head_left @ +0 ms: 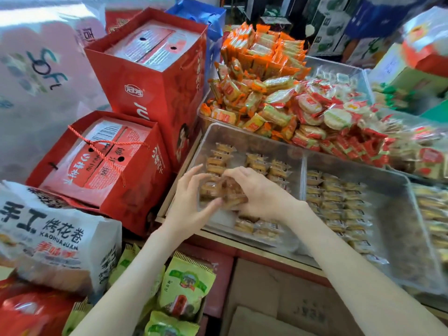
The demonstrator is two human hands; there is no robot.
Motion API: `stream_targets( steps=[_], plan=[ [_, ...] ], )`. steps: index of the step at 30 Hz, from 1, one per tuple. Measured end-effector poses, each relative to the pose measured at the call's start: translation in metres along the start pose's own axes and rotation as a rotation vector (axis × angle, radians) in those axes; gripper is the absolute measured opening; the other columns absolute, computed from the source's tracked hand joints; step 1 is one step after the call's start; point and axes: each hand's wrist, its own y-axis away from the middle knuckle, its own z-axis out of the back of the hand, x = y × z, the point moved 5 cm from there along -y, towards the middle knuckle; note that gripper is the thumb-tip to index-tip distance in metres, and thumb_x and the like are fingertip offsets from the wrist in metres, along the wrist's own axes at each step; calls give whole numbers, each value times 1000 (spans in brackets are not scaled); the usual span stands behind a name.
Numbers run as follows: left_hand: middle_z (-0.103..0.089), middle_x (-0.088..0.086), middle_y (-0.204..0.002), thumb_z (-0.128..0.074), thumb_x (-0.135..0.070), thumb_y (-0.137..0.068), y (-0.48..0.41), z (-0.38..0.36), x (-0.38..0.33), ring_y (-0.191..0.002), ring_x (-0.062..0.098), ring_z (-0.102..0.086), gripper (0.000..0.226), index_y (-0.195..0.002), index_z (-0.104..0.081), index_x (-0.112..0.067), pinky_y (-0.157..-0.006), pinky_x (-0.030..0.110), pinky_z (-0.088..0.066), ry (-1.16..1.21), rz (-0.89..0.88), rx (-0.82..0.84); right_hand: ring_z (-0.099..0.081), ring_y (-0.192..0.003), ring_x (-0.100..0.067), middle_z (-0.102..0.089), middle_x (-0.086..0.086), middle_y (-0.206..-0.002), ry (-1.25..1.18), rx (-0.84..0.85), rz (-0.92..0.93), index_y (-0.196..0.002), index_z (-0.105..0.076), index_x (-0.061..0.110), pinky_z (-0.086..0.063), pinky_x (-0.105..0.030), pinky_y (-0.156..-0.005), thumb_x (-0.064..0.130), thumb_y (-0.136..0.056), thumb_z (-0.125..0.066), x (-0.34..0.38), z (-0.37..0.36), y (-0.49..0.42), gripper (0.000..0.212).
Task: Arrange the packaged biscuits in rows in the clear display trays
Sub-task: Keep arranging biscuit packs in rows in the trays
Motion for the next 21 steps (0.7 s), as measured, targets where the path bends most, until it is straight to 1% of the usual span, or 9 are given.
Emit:
stream_targets(
  steps=[3, 5, 6, 8, 12, 14, 15, 17, 21],
  plan=[
    [-51, -11, -138, -65, -61, -68, -8, -11, -67, -130, 1, -45, 62, -124, -51, -40, -113, 34, -36, 245, 112, 357, -55, -108, -8, -51, 6, -125, -370, -19, -31, -139, -30, 29, -47, -21, -91, 15, -82, -77, 17, 62, 62, 75],
    [-64, -8, -122, -72, -60, -59, -4, -26, -112, -114, 5, -60, 64, -117, -53, -40, -106, 33, -45, 368, 198, 592, -55, -113, -3, -51, 8, -125, -523, -38, -87, -130, -31, 34, -46, -18, -93, 15, -78, -81, 23, 91, 103, 75],
    [-66, -4, -120, -74, -59, -56, -1, -34, -133, -112, 12, -63, 67, -115, -54, -37, -104, 37, -47, 385, 210, 645, -53, -117, -3, -52, 8, -126, -580, -72, -120, -127, -33, 35, -46, -20, -97, 15, -77, -82, 23, 101, 121, 73],
    [-68, 3, -120, -76, -61, -52, 4, -50, -166, -109, 24, -65, 72, -116, -56, -33, -101, 44, -47, 345, 195, 633, -55, -117, -3, -56, 8, -124, -626, -189, -192, -122, -43, 34, -46, -25, -99, 15, -77, -81, 18, 117, 159, 62],
    [-69, -5, -111, -71, -64, -53, 23, -86, -210, -99, 12, -65, 65, -111, -58, -36, -89, 31, -51, 342, 155, 595, -58, -86, 5, -58, 13, -110, -587, -451, -313, -107, -58, 34, -45, -15, -80, 18, -81, -77, 11, 134, 226, 36],
    [-69, -4, -112, -71, -59, -58, 33, -102, -225, -105, 13, -64, 59, -110, -59, -34, -96, 31, -48, 385, 150, 606, -56, -74, -7, -62, 13, -97, -582, -525, -315, -104, -64, 29, -47, -18, -72, 23, -86, -71, 12, 139, 253, 20],
    [-70, -3, -113, -72, -56, -59, 37, -107, -230, -108, 14, -64, 57, -110, -60, -33, -100, 34, -46, 399, 153, 605, -55, -71, -12, -65, 15, -89, -594, -532, -328, -102, -66, 26, -47, -20, -71, 25, -89, -68, 11, 140, 263, 14],
    [-71, -2, -113, -71, -55, -57, 43, -117, -239, -109, 16, -65, 63, -114, -61, -29, -103, 40, -47, 396, 144, 611, -55, -71, -11, -67, 14, -81, -670, -512, -367, -98, -70, 23, -46, -18, -71, 26, -91, -65, 7, 138, 279, 8],
    [-72, -2, -112, -70, -56, -55, 54, -127, -248, -105, 15, -67, 67, -115, -61, -27, -100, 44, -50, 364, 132, 640, -60, -83, -18, -68, -11, -90, -832, -439, -404, -96, -71, 13, -48, -34, -83, 20, -91, -66, 1, 134, 295, 10]
  ],
)
